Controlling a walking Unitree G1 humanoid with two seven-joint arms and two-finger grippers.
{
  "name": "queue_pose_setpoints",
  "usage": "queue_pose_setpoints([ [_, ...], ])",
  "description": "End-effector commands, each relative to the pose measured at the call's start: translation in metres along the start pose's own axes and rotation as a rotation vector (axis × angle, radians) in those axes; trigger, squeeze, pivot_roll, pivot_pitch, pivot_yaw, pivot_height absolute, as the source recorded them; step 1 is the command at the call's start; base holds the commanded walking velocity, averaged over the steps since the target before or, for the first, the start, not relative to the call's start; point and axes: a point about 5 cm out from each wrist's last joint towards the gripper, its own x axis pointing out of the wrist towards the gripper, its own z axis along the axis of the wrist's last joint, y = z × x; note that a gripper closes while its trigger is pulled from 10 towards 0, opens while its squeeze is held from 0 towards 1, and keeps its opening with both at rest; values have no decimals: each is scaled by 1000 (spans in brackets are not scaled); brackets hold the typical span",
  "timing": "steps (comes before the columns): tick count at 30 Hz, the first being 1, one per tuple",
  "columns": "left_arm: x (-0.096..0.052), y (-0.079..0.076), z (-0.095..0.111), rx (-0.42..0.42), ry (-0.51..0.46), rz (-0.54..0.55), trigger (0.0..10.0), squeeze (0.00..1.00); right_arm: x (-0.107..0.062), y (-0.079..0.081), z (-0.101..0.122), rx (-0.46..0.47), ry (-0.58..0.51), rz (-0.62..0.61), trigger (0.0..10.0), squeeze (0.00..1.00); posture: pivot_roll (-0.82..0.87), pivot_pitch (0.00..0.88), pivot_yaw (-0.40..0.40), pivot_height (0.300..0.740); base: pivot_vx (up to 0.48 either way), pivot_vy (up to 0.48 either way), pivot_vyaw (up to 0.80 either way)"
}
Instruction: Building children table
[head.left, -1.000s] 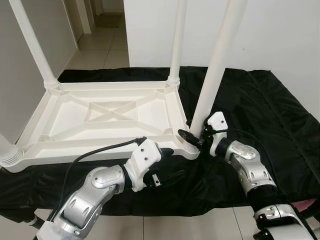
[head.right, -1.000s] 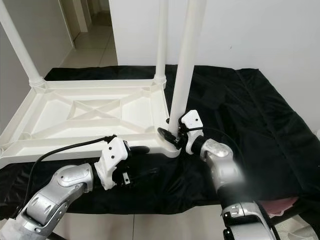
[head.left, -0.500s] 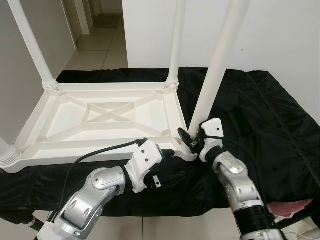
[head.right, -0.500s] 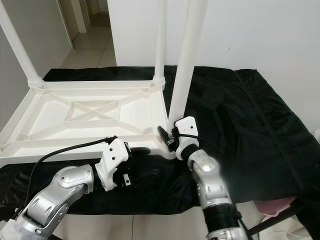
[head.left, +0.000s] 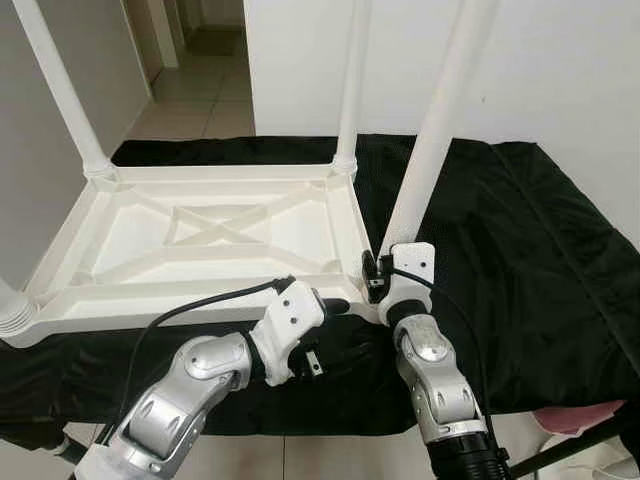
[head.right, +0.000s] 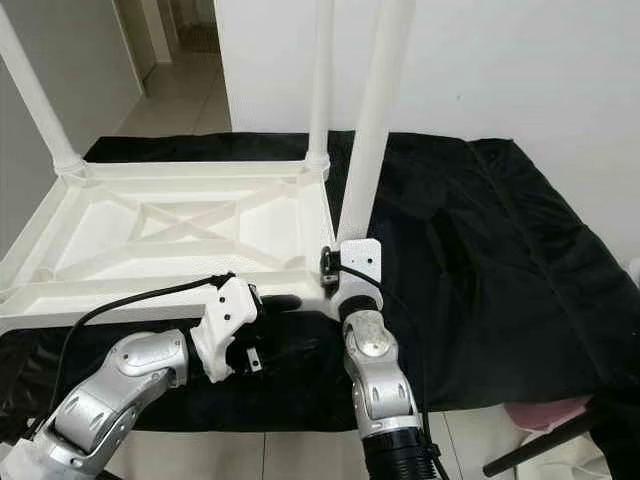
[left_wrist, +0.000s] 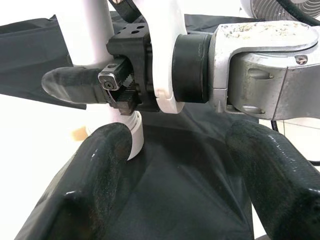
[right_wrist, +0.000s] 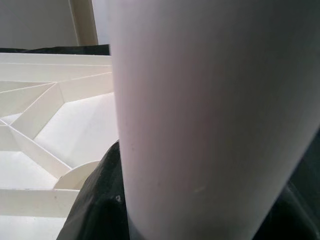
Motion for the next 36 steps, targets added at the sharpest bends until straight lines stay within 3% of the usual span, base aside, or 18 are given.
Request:
queue_pose_setpoints([
  [1, 0, 0, -2, 1, 11, -10, 10000, 0, -3, 5, -5, 45, 30, -21, 10000, 0, -21, 15, 14, 740, 0, 0, 0],
  [6, -1, 1, -3, 9, 16, -7, 10000, 0, -5, 2, -5, 22, 37, -33, 10000, 0, -22, 17, 12, 740, 0, 0, 0],
  [7, -1, 1, -2, 8, 14, -5, 10000, 0, -6, 2, -3, 28, 23, -5, 10000, 1000, -22, 18, 12, 740, 0, 0, 0],
  [13, -1, 2, -2, 5, 11, -2, 10000, 0, -5, -2, 3, 11, -21, 63, 10000, 1000, -27, 19, 12, 740, 0, 0, 0],
  [15, 0, 2, -2, 6, 10, -3, 10000, 0, -4, -16, 7, -28, -41, 96, 10000, 1000, -30, 21, 15, 740, 0, 0, 0],
  [17, 0, 2, -2, 6, 10, -2, 10000, 0, -4, -19, 7, -33, -42, 104, 10000, 1000, -30, 21, 15, 740, 0, 0, 0],
  [18, 0, 2, -1, 6, 8, -2, 10000, 0, -4, -22, 7, -43, -44, 137, 10000, 616, -31, 21, 16, 740, 0, 0, 0],
  [21, 0, 3, -1, 5, 7, -2, 10000, 0, -4, -27, 8, -55, -43, 183, 10000, 616, -35, 22, 17, 740, 0, 0, 0],
  [22, 0, 2, -1, 5, 7, -3, 10000, 0, -4, -30, 6, -51, -41, 243, 10000, 0, -35, 22, 17, 740, 0, 0, 0],
  [24, 0, 2, -2, 7, 9, -4, 10000, 0, -5, -34, 4, -70, -41, 346, 10000, 0, -35, 22, 17, 740, 0, 0, 0],
  [28, 1, 2, -2, 6, 7, -7, 10000, 0, -4, -37, 2, -74, -34, 402, 10000, 0, -47, 18, 22, 740, 0, 0, 0],
  [31, 3, 2, -1, 4, 2, -17, 10000, 0, -2, -42, -4, -104, -7, 580, 10000, 0, -51, 17, 26, 740, 0, 0, 0],
  [36, 3, 2, -2, 8, 3, -22, 10000, 0, 5, -49, -6, -149, 25, 659, 10000, 0, -54, 13, 29, 740, 0, 0, 0],
])
